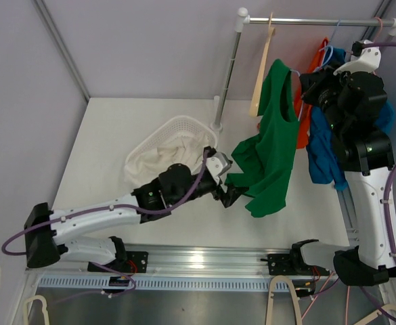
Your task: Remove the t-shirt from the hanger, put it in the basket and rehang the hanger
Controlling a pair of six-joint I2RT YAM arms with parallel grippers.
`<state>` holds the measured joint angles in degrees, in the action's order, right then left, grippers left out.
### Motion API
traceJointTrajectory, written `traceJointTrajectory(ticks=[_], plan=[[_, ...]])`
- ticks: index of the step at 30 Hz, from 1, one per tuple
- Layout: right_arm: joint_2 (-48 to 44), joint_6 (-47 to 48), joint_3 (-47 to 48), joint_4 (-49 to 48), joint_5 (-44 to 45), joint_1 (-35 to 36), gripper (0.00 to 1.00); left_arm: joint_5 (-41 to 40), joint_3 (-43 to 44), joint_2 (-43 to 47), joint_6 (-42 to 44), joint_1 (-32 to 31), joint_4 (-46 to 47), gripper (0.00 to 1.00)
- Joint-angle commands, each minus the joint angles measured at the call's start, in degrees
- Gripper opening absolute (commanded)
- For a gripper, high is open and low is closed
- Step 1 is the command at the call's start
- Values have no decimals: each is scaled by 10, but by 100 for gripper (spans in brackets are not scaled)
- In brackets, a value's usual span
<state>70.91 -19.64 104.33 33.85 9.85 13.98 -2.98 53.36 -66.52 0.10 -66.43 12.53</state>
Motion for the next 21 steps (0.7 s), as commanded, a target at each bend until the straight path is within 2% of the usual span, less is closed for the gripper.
traceJointTrajectory(ticks=[1,5,12,18,20,21], plan=[[-14,-26,-4,-2,-25,11,0,31,46,-47,17,-11,77,100],[-22,-26,-2,3,-33,12,0,62,74,-100,24,-37,123,100],[-32,-21,-4,9,-25,11,0,104,86,-128,46,-84,190,100],[-39,-34,-16,0,-37,12,0,76,132,-188,32,-92,173,100],[-42,-37,-19,-2,-44,14,0,50,181,-224,22,-92,133,98],[-43,-38,-19,-2,-46,14,0,52,193,-235,24,-92,115,95]])
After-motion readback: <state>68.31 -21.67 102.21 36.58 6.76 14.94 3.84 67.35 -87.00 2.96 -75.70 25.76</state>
